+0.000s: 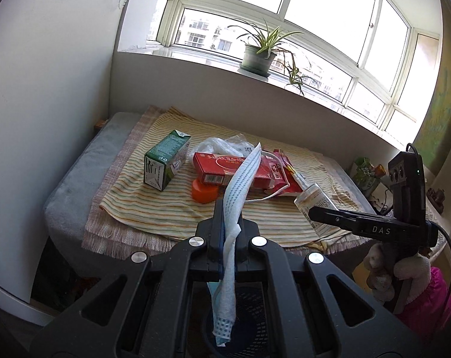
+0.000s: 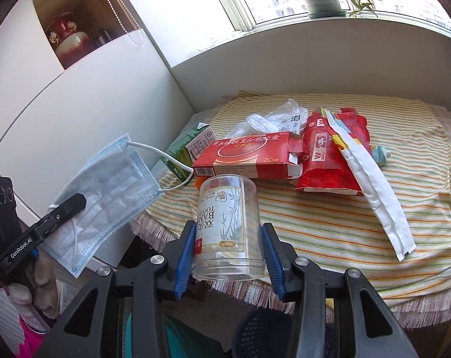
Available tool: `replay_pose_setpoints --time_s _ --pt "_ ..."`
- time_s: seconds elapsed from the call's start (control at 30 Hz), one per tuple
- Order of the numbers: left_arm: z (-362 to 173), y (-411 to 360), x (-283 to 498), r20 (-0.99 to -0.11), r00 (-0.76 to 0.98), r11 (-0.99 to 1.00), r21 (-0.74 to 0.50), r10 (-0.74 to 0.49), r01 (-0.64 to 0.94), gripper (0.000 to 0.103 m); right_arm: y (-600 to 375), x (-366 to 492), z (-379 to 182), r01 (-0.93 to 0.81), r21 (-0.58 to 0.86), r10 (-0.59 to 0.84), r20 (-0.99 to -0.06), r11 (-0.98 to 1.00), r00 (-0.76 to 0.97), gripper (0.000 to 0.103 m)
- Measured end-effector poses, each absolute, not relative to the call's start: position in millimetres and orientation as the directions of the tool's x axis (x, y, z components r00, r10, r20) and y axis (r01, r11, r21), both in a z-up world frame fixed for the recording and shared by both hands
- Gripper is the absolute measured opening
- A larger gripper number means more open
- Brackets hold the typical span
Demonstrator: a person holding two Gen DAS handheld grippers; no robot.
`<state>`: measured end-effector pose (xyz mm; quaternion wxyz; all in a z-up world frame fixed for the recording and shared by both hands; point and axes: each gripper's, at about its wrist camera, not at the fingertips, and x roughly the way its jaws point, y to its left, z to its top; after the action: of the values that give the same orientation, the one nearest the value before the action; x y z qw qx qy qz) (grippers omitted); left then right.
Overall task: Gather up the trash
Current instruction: 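Lift the mask and cup and carry both down to the blue wastebasket, then open the left gripper over the basket while the right gripper releases the cup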
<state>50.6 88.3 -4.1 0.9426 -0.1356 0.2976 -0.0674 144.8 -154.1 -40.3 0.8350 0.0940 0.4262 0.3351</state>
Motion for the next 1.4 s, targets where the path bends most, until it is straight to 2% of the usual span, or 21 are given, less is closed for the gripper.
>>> replay_pose_setpoints --time_s 0.3,0.7,1.2,1.4 --pt "-40.1 41.5 28.6 -0.605 0.733 0.937 -0.323 -0.311 0.131 0.001 -192.6 100.4 -54.3 -0.475 0.433 0.627 -0.666 0.766 0.405 0.045" --pt "-120.3 -0.5 28.8 -0.718 0.577 0.914 -0.376 -0.389 0.149 0.001 -231.8 62.9 -113.2 -0.390 0.442 0.577 -0.730 0.808 0.366 0.045" --pt "-242.6 -33.5 48.1 -0.863 0.374 0.938 -0.342 -0.339 0.061 0.001 -243.1 48.9 -200.6 -0.290 0.415 0.492 -0.821 0.862 0.288 0.045" --pt "-269.6 -41.0 51.0 -0.892 0.325 0.947 -0.317 -0.314 0.045 0.001 -233.0 46.2 -236.1 -0.287 0.394 0.462 -0.856 0.873 0.231 0.045"
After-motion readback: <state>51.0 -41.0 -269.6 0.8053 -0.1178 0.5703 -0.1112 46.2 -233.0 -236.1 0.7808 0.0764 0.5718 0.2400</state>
